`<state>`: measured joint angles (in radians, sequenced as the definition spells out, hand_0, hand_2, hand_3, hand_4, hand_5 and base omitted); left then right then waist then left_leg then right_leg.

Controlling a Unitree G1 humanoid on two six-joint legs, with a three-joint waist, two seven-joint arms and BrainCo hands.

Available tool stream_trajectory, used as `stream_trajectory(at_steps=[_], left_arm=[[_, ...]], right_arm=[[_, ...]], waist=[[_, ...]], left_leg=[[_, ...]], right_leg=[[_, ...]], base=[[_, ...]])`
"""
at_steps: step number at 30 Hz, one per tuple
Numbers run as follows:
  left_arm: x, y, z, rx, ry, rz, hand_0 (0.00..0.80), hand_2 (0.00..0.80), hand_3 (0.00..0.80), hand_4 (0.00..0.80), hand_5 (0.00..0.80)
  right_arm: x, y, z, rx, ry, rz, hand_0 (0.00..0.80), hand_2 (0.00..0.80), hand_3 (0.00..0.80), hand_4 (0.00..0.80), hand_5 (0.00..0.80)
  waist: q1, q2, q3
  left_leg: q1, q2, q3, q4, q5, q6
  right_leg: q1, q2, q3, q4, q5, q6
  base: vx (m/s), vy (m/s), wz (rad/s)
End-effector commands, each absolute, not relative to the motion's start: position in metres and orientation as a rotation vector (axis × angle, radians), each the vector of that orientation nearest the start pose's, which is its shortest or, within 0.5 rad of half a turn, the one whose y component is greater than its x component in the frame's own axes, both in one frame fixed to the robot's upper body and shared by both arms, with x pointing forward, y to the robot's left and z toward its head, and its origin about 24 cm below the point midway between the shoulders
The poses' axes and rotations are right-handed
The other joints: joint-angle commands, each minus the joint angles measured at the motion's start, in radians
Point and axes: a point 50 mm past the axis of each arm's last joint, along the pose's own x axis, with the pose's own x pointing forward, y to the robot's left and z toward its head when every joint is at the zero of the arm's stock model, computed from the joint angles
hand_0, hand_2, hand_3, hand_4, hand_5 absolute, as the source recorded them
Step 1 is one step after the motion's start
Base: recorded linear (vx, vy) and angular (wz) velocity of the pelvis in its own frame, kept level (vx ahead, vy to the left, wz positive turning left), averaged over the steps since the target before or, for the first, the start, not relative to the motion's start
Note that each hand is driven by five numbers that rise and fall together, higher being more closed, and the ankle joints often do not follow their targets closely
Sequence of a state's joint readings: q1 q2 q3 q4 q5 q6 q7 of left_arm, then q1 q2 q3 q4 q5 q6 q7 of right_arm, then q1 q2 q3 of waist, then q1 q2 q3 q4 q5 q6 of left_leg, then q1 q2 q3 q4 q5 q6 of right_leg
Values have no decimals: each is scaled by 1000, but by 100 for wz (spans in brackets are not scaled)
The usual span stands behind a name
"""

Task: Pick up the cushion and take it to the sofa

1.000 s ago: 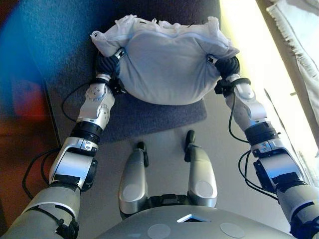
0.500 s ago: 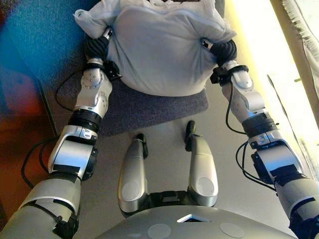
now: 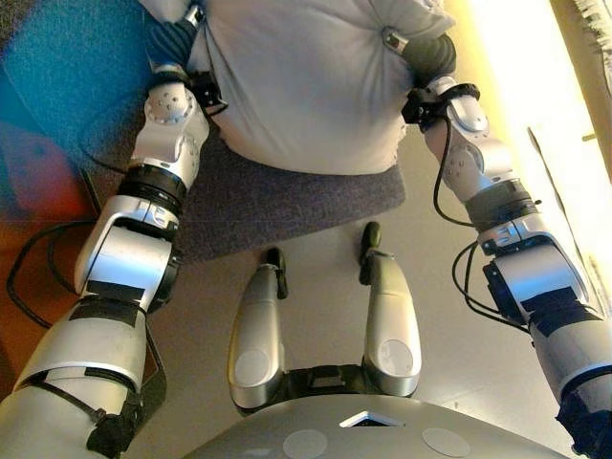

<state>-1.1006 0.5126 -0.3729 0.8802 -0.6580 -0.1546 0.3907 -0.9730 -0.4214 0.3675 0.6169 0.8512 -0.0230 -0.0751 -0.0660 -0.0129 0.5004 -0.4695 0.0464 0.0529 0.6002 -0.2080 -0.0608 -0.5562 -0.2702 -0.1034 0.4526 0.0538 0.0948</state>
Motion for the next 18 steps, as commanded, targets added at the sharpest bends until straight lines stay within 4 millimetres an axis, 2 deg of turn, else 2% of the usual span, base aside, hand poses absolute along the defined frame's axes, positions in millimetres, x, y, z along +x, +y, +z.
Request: stream_trajectory(at_steps=[1, 4, 5, 6, 11, 18], left_arm=[[399, 170, 334, -67, -609, 164, 800, 800, 800, 800, 800], [405, 165, 333, -76, -545, 141, 800, 800, 800, 800, 800], [407, 166, 332, -87, -526, 128, 452, 452, 452, 452, 452], [408, 166, 330, -90, -509, 125, 0, 0, 0, 0, 0], [410, 170, 328, -120, -491, 151, 0, 0, 0, 0, 0], [407, 190, 330, -108, -504, 241, 0, 0, 0, 0, 0]], right_arm=[[392, -85, 256, 232, -341, 428, 800, 800, 800, 800, 800], [396, -85, 258, 238, -297, 384, 784, 784, 784, 784, 784], [398, -86, 258, 234, -277, 374, 82, 82, 82, 82, 82], [400, -88, 257, 238, -262, 369, 0, 0, 0, 0, 0], [403, -97, 261, 259, -278, 313, 0, 0, 0, 0, 0], [404, -112, 259, 300, -283, 224, 0, 0, 0, 0, 0]], waist=[[18, 40, -41], [11, 43, -42], [8, 43, -41], [6, 43, -40], [0, 41, -30], [-1, 39, -33]], left_leg=[[78, -10, 0, -120, 23, -17], [71, -9, 7, -123, 27, -21], [70, -8, 10, -127, 30, -20], [68, -6, 13, -127, 31, -20], [55, -2, 19, -126, 42, -21], [62, 1, 25, -121, 42, -19]], right_leg=[[15, -24, 21, -3, -28, 100], [7, -26, 17, -4, -28, 97], [3, -26, 16, -5, -28, 96], [2, -25, 16, -7, -28, 94], [-6, -18, 19, -10, -24, 87], [12, -16, 19, -14, -33, 77]], base=[[22, 34, 0], [-2, 10, 0], [-4, 35, 1], [2, 33, 0], [0, 0, 0], [0, 0, 0]])
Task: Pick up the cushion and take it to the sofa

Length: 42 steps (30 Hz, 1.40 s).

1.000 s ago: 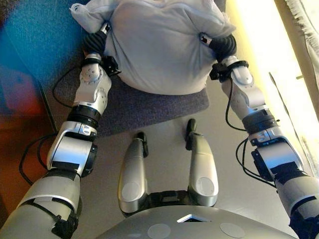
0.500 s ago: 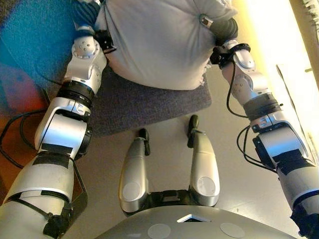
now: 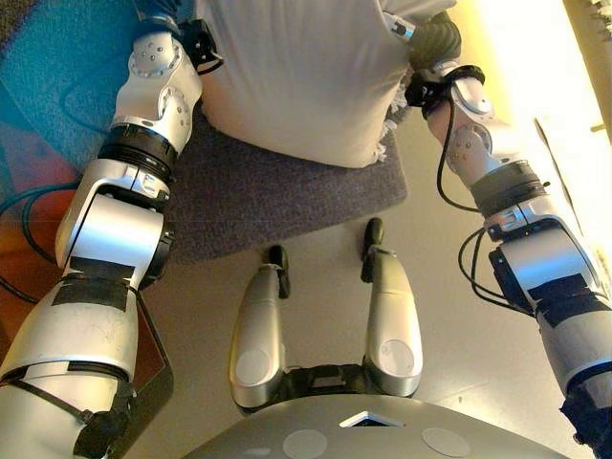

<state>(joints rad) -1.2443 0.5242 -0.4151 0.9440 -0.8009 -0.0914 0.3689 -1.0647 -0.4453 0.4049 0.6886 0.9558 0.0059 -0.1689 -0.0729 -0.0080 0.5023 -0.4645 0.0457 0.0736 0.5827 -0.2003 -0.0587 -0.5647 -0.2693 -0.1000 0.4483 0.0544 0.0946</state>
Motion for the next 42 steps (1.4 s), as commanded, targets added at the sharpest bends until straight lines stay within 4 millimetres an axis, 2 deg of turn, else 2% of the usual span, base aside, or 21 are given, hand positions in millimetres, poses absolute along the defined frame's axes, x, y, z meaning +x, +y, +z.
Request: stream_trajectory(at_steps=[1, 6, 13, 21, 26, 29, 32, 35, 37, 39, 42], left_arm=[[407, 193, 330, -98, -505, 249, 0, 0, 0, 0, 0], [401, 222, 326, -10, -500, 403, 0, 0, 0, 0, 0], [383, 263, 318, 149, -572, 531, 0, 0, 0, 0, 0], [359, 309, 290, 276, -536, 634, 0, 0, 0, 0, 0], [347, 328, 268, 243, -514, 630, 0, 0, 0, 0, 0], [343, 323, 254, 184, -529, 539, 0, 0, 0, 0, 0], [334, 309, 229, 63, -544, 408, 0, 0, 0, 0, 0], [316, 284, 184, -96, -517, 261, 0, 0, 0, 0, 0], [302, 260, 152, -219, -477, 168, 0, 0, 0, 0, 0], [290, 236, 129, -326, -435, 89, 0, 0, 0, 0, 0], [275, 214, 97, -460, -339, 11, 0, 0, 0, 0, 0]], right_arm=[[405, -115, 258, 304, -280, 215, 0, 0, 0, 0, 0], [405, -137, 249, 291, -278, 168, 0, 0, 0, 0, 0], [396, -194, 229, 246, -305, -18, 0, 0, 0, 0, 0], [370, -263, 184, 209, -227, -200, 0, 0, 0, 0, 0], [354, -285, 165, 199, -196, -243, 0, 0, 0, 0, 0], [346, -284, 156, 192, -198, -238, 0, 0, 0, 0, 0], [331, -274, 138, 201, -194, -190, 0, 0, 0, 0, 0], [308, -258, 107, 226, -174, -102, 0, 0, 0, 0, 0], [292, -240, 88, 254, -157, -35, 0, 0, 0, 0, 0], [280, -223, 73, 286, -144, 25, 0, 0, 0, 0, 0], [267, -199, 55, 374, -109, 83, 0, 0, 0, 0, 0]], waist=[[7, 34, -38], [15, 27, -67], [32, 8, -132], [39, -15, -227], [37, -5, -282], [37, 1, -304], [42, 4, -323], [49, 4, -351], [55, 0, -367], [61, -6, -376], [68, -12, -386]], left_leg=[[61, 2, 5, -107, 34, -22], [95, 8, 9, -132, 41, -22], [164, 11, 8, -199, 57, -27], [264, 15, 10, -291, 80, -30], [356, 18, 24, -408, 114, -37], [392, 15, 31, -450, 122, -38], [425, 10, 34, -477, 124, -34], [456, 8, 34, -488, 122, -25], [478, 7, 35, -497, 121, -18], [495, 6, 38, -504, 120, -13], [517, 8, 49, -513, 120, -9]], right_leg=[[27, -18, 13, -14, -35, 77], [74, -20, -3, -48, -40, 72], [175, -11, -35, -122, -53, 66], [312, 13, -55, -222, -60, 59], [408, 42, -62, -309, -54, 59], [450, 52, -65, -351, -49, 59], [492, 59, -69, -382, -47, 59], [529, 65, -73, -399, -45, 60], [553, 70, -78, -415, -41, 62], [572, 75, -83, -430, -36, 62], [598, 87, -87, -452, -30, 58]], base=[[0, 0, 0], [29, -14, -4], [60, -36, 3], [115, -6, 0], [131, 28, 1], [82, 31, 2], [66, 30, 5], [82, 15, 7], [58, 4, 2], [0, 0, 0], [-10, -3, 0]])
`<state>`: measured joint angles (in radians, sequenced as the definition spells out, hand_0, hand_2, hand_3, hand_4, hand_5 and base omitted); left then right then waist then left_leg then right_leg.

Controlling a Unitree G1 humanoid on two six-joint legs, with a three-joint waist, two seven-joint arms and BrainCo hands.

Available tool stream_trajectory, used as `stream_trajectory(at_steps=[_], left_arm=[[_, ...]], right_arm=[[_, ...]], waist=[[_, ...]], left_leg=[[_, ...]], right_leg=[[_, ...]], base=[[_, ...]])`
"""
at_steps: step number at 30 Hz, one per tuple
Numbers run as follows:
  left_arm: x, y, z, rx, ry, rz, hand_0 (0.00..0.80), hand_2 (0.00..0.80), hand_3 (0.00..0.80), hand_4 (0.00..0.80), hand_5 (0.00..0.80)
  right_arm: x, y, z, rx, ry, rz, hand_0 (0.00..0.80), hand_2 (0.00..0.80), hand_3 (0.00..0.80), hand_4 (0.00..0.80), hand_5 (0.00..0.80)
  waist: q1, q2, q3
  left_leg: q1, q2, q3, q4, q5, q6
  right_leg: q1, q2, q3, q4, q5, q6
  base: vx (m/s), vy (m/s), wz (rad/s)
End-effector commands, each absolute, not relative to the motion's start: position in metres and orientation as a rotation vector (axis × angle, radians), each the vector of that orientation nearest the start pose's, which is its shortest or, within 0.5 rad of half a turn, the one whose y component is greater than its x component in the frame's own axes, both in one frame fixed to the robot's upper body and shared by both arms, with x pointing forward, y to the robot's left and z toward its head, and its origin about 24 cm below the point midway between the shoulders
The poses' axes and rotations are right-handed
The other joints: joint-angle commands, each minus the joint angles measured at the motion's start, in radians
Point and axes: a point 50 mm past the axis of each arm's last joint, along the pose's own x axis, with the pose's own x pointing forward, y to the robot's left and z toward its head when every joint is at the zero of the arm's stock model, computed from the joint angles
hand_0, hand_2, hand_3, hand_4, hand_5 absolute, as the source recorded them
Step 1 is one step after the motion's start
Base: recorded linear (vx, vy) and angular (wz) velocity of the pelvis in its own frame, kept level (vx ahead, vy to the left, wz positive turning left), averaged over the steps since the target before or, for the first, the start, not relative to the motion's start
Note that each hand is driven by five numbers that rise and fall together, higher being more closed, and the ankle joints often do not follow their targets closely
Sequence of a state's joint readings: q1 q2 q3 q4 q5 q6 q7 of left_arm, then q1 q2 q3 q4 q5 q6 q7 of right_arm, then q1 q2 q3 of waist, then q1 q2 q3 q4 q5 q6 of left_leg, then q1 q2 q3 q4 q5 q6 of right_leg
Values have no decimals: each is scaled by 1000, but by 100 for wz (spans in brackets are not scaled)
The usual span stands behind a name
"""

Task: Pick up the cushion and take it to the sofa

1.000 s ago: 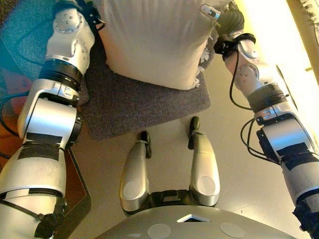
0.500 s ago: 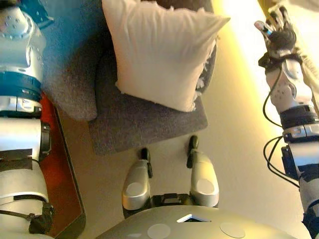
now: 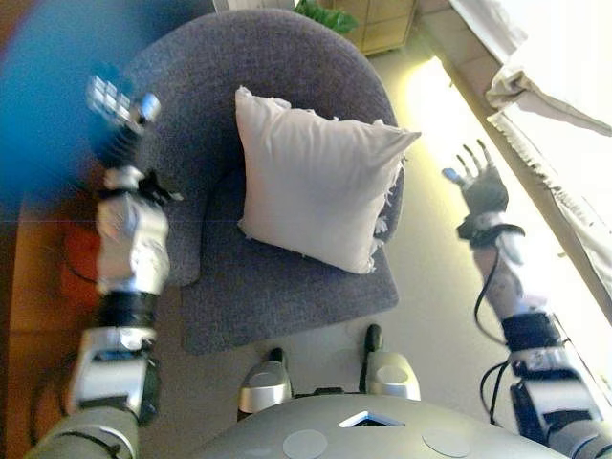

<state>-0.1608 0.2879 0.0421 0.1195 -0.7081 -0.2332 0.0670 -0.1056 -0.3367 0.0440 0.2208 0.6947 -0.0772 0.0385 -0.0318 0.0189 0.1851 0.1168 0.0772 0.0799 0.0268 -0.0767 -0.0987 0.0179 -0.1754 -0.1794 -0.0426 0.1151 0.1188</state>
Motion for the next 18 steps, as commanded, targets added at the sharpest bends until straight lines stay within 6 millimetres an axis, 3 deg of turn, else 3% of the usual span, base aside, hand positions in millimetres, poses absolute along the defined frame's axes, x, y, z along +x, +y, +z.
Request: stream_trajectory(at_steps=[1, 6, 8, 13, 18], left_arm=[[270, 210, 87, -487, -300, -11, 0, 0, 0, 0, 0], [243, 205, 51, -572, -153, -58, 0, 0, 0, 0, 0], [235, 201, 46, -493, -135, -84, 0, 0, 0, 0, 0], [234, 189, 36, -451, -65, -148, 0, 0, 0, 0, 0], [233, 185, 33, -447, -41, -166, 0, 0, 0, 0, 0]], right_arm=[[263, -192, 48, 406, -84, 121, 0, 0, 0, 0, 0], [239, -171, 19, 556, 58, 252, 0, 0, 0, 0, 0], [233, -166, 14, 607, 73, 271, 0, 0, 0, 0, 0], [236, -159, 10, 653, 95, 200, 0, 0, 0, 0, 0], [240, -159, 10, 574, 80, 147, 0, 0, 0, 0, 0]], waist=[[29, -40, -71], [47, -51, -64], [58, -54, -54], [74, -43, -26], [80, -33, -19]], left_leg=[[-57, -22, 47, 38, -2, 33], [-48, -21, 50, 21, 8, 38], [-51, -21, 48, 11, 16, 39], [-65, -21, 35, -32, 52, 35], [-80, -20, 30, -30, 61, 30]], right_leg=[[23, -4, -10, 33, -89, 32], [44, 8, -25, 18, -84, 27], [45, 13, -36, 11, -79, 24], [35, 24, -56, 0, -67, 20], [28, 21, -66, -2, -63, 17]], base=[[-41, -8, -1], [-80, -26, 0], [-120, -29, 10], [-136, 1, 12], [-57, 21, 13]])
